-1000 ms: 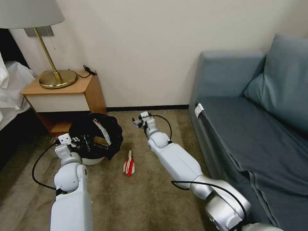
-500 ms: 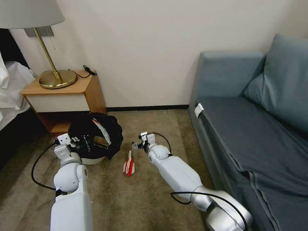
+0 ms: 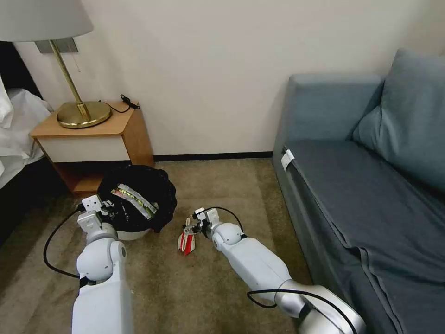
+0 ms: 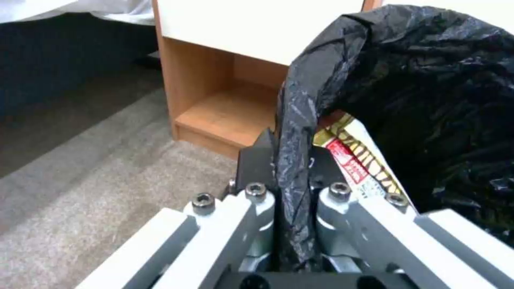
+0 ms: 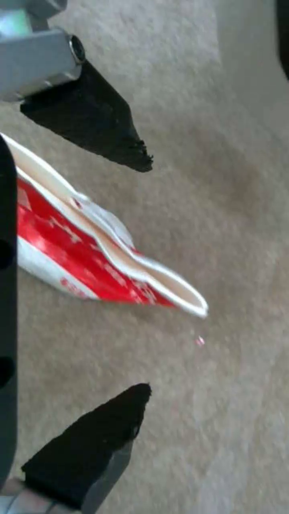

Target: Pick up the trash bin, then pick up the garbage on the floor and place it into the trash bin.

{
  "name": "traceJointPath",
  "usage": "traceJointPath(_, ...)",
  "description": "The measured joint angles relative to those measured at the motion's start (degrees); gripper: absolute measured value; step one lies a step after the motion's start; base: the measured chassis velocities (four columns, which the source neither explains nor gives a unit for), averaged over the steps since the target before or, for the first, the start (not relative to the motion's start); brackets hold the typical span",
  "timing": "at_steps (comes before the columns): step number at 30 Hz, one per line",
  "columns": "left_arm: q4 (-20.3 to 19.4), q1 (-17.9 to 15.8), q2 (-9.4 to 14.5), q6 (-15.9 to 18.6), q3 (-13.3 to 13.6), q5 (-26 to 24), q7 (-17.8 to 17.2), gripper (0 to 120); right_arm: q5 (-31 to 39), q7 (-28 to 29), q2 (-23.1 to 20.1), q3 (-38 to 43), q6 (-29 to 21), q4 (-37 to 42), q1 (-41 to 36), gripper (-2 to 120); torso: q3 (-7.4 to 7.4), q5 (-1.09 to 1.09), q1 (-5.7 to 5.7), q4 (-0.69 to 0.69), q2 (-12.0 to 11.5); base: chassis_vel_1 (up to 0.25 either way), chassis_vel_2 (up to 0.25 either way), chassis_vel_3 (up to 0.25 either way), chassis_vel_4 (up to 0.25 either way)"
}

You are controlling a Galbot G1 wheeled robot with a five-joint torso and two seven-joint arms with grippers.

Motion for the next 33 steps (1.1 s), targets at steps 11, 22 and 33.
traceJointPath(11, 0.7, 0.0, 0.0, -0.4, 0.5, 0.6, -0.2, 4, -2.9, -2.2, 0.0, -0.6, 2.3, -1.8, -1.3, 100, 0.0, 0.0, 0.0, 0.0, 0.0, 0.0, 0.0, 0.0, 0.0)
traceJointPath(22, 0.4, 0.4, 0.0, -0.6, 0.8, 0.6, -0.7, 4, -4.3, -6.0, 0.0, -0.6, 5.9, -3.6, -1.4, 100, 0.0, -0.01, 0.0, 0.0, 0.0, 0.0, 0.0, 0.0, 0.0)
traceJointPath(33, -0.5, 0.9, 0.0, -0.6, 0.9, 0.6, -1.3, 4, -2.6, -9.5, 0.0, -0.8, 7.3, -3.5, -2.8, 100, 0.0, -0.01, 0.0, 0.0, 0.0, 0.0, 0.0, 0.0, 0.0)
